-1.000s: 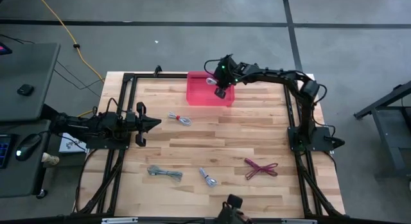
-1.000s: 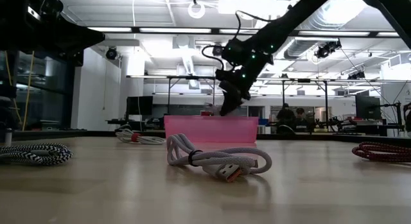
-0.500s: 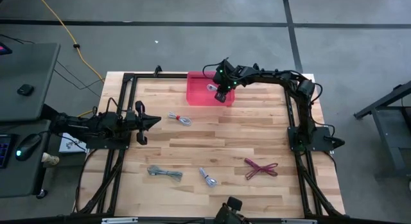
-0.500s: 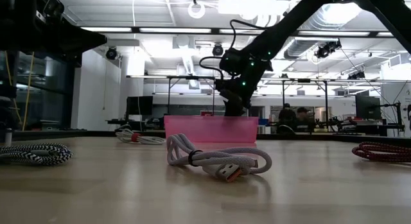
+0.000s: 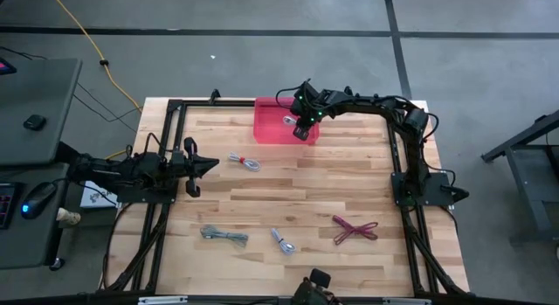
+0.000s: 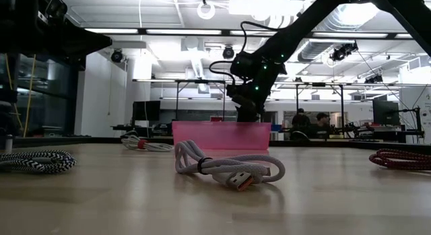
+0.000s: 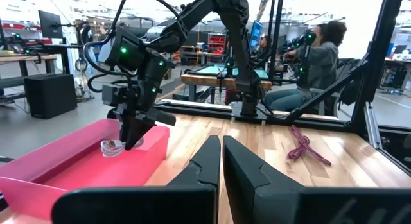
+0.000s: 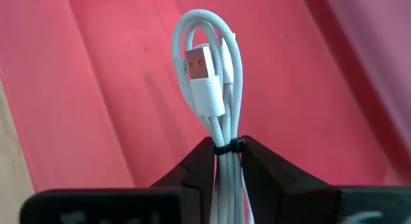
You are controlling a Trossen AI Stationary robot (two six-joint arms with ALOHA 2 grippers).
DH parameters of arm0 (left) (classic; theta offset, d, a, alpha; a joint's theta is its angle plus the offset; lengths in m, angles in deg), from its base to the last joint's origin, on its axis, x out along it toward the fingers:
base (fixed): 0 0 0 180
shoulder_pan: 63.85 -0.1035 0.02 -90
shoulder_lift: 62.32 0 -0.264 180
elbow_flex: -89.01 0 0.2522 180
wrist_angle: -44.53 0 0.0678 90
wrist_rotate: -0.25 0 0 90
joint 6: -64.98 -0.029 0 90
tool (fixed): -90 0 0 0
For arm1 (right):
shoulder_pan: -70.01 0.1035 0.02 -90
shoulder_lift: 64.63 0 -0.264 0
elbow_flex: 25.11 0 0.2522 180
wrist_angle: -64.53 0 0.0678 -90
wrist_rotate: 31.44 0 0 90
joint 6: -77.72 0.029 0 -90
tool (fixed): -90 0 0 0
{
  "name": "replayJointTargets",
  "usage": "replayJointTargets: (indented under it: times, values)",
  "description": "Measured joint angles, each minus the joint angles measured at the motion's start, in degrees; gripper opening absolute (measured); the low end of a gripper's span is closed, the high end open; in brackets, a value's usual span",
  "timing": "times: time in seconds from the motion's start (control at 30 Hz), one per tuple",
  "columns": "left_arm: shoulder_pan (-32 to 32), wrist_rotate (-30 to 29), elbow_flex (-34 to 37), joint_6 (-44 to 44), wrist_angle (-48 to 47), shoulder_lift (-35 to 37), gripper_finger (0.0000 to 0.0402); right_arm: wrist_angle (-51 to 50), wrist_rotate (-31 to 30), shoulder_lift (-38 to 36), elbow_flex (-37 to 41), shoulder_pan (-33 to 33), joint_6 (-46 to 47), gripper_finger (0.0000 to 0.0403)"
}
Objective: Pick and place USB-C Cables
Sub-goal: Put the right white charger cable into the pink bin, then put the gray charger cable into the pink bin
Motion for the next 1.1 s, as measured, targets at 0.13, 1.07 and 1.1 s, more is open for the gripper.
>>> replayJointTargets:
  times: [0.13,1.07,1.1]
  values:
    - [-0.01,0.00,0.00,-0.02,0.01,-0.01,0.0001,-0.03,0.00,0.02,0.00,0.00,-0.07,0.0079]
    - [-0.01,3.46,0.00,-0.94,5.88,-0.01,0.0084,3.96,-7.51,-14.98,0.00,4.75,-2.52,0.0126]
    - [0.01,3.56,0.00,0.21,7.46,-0.01,0.0090,3.95,-8.15,-15.78,0.00,5.02,-2.55,0.0126]
